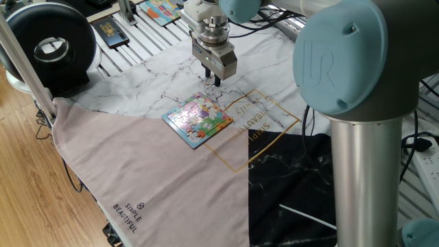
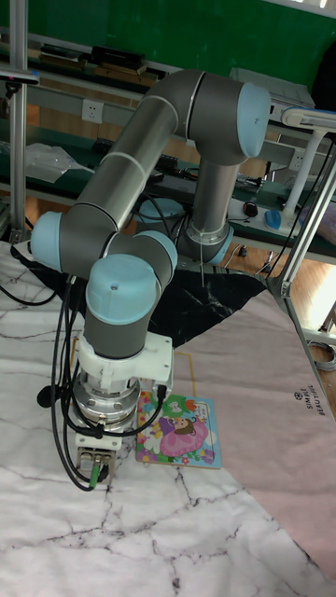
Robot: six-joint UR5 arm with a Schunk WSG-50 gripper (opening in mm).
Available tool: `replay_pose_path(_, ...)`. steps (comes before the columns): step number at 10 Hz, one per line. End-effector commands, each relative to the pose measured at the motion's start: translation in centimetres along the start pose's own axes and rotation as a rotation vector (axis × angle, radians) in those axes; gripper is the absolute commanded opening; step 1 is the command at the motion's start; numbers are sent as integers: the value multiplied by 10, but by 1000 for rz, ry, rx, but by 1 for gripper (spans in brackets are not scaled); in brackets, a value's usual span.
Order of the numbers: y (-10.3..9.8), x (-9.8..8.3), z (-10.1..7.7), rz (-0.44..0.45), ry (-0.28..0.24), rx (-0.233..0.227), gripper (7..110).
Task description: Assemble one piece of a puzzle
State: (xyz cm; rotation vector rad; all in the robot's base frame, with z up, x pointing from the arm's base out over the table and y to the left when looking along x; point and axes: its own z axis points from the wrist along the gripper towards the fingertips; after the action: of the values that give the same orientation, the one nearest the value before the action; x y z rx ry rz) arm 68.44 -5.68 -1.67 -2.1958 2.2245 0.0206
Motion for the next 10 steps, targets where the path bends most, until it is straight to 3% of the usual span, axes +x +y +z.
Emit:
replay_pose_path(1, -1, -2, -2, 11, -5, 5, 44)
replay_pose_path(2, -2, -2, -3, 14, -2, 6, 22)
replay_pose_path(10, 0, -3, -2, 25, -12, 3, 22)
